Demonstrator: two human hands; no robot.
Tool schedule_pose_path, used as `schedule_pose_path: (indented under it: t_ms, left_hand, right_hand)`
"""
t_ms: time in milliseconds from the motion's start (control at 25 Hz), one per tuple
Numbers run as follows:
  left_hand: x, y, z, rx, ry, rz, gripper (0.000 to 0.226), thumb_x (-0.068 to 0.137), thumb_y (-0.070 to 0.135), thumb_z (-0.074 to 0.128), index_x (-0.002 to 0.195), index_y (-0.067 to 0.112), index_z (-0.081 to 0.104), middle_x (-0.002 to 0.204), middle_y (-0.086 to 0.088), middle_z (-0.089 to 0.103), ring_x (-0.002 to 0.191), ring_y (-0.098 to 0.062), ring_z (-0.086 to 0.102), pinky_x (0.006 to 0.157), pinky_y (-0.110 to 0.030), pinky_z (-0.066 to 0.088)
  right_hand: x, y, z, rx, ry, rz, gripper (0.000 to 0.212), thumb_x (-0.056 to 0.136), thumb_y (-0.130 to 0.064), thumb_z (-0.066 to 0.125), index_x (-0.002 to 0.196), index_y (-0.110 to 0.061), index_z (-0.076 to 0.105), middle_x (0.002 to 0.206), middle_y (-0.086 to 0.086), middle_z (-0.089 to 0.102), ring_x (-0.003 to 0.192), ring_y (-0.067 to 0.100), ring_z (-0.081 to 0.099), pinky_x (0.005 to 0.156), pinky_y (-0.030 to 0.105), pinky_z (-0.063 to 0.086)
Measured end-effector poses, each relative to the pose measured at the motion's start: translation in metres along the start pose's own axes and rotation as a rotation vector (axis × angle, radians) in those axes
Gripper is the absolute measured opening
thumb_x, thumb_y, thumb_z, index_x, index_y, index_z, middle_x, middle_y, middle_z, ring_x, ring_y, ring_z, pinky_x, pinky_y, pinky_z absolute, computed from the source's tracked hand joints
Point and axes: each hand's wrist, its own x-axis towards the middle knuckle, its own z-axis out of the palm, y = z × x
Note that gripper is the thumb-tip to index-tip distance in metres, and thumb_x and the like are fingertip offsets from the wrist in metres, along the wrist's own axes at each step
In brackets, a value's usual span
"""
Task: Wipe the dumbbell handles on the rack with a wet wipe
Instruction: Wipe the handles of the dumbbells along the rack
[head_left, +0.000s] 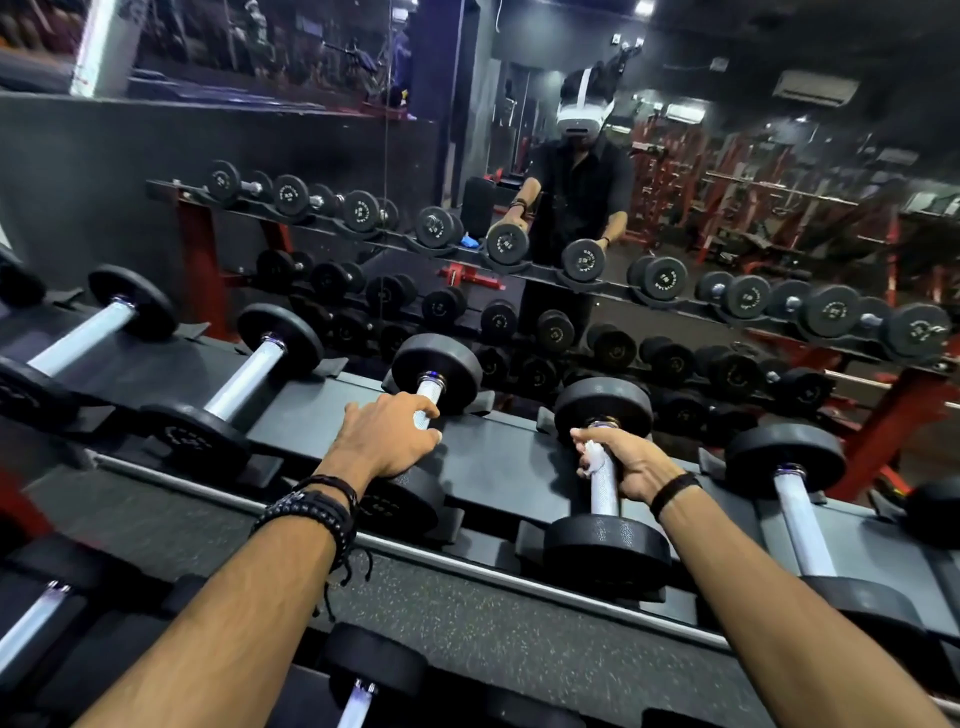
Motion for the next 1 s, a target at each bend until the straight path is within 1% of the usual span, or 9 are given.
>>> schedule_pose_path:
  t_ms: [160,240,360,440,600,720,840,920,1000]
  left_hand:
    - [0.001,-0.002,0.001,-0.008,0.002,-0.008,0.037,0.086,0.048,0.057,0.122,0.04,0.059,0.117,0.002,0.066,0.106,-0.022,0.059,0.092,-0.041,0.032]
    - [0.003,-0.004,0.004,-0.011,-0.005,-0.007,0.037,0.085,0.049,0.057,0.121,0.041,0.058,0.117,0.001,0.065,0.104,-0.022,0.059,0.092,-0.041,0.032]
    - [0.005,-0.004,0.004,-0.01,-0.024,-0.005,0.037,0.085,0.048,0.057,0.121,0.041,0.057,0.117,0.0,0.064,0.104,-0.022,0.059,0.093,-0.042,0.032]
    - [0.004,-0.003,0.003,0.001,-0.023,-0.001,0.037,0.086,0.048,0.057,0.122,0.04,0.057,0.117,0.0,0.064,0.104,-0.022,0.059,0.094,-0.042,0.032]
    - [0.001,-0.001,0.002,0.002,-0.004,-0.002,0.036,0.087,0.048,0.056,0.123,0.04,0.058,0.118,0.001,0.064,0.104,-0.021,0.058,0.094,-0.043,0.032]
    - [0.002,-0.002,0.002,0.006,0.001,-0.003,0.036,0.087,0.049,0.056,0.123,0.041,0.058,0.119,0.001,0.064,0.105,-0.022,0.058,0.093,-0.043,0.031]
    - [0.004,-0.002,0.004,0.007,0.0,-0.005,0.037,0.087,0.05,0.056,0.122,0.041,0.058,0.119,0.0,0.063,0.106,-0.023,0.058,0.092,-0.042,0.029]
    - [0.004,-0.001,0.005,0.008,-0.004,-0.002,0.038,0.086,0.05,0.057,0.123,0.04,0.057,0.119,-0.001,0.063,0.105,-0.023,0.057,0.09,-0.042,0.029]
    - [0.003,0.0,0.005,0.009,0.005,0.004,0.037,0.087,0.049,0.057,0.123,0.039,0.058,0.118,0.0,0.064,0.105,-0.022,0.058,0.091,-0.042,0.03]
  right_hand:
    - [-0.015,0.016,-0.011,-0.108,-0.118,-0.001,0.007,0.084,0.001,0.057,0.083,-0.002,0.062,0.077,0.015,0.066,0.056,0.019,0.061,0.054,0.027,0.053]
    - [-0.034,0.03,-0.025,-0.305,-0.156,0.01,0.015,0.077,-0.01,0.069,0.088,0.0,0.068,0.085,0.02,0.068,0.071,0.024,0.064,0.065,0.028,0.052]
    - [-0.04,0.029,-0.033,-0.57,-0.039,-0.071,0.033,0.052,-0.026,0.083,0.074,-0.01,0.064,0.06,0.004,0.053,0.047,0.011,0.043,0.047,0.022,0.031]
    - [-0.031,0.019,-0.032,-0.426,0.066,-0.147,0.034,0.06,-0.02,0.087,0.079,-0.01,0.06,0.056,0.001,0.045,0.038,0.007,0.034,0.04,0.017,0.025]
    - [-0.022,0.001,-0.022,-0.161,0.278,-0.289,0.033,0.07,-0.02,0.085,0.081,-0.009,0.056,0.06,0.003,0.056,0.035,0.005,0.047,0.037,0.019,0.044]
    - [-0.025,0.015,-0.033,-0.135,0.216,-0.28,0.035,0.069,-0.025,0.086,0.088,-0.003,0.065,0.065,0.006,0.06,0.041,0.006,0.048,0.044,0.021,0.047]
    - [-0.039,0.038,-0.056,-0.255,-0.007,-0.133,0.049,0.044,-0.033,0.096,0.076,-0.006,0.072,0.074,0.012,0.064,0.055,0.013,0.054,0.055,0.022,0.045]
    - [-0.046,0.044,-0.062,-0.255,-0.052,-0.094,0.044,0.04,-0.023,0.096,0.066,-0.005,0.066,0.069,0.011,0.065,0.055,0.012,0.058,0.053,0.018,0.047]
    - [-0.046,0.039,-0.057,-0.213,0.02,-0.15,0.043,0.047,-0.018,0.095,0.061,-0.01,0.054,0.058,0.013,0.061,0.047,0.012,0.052,0.044,0.019,0.043]
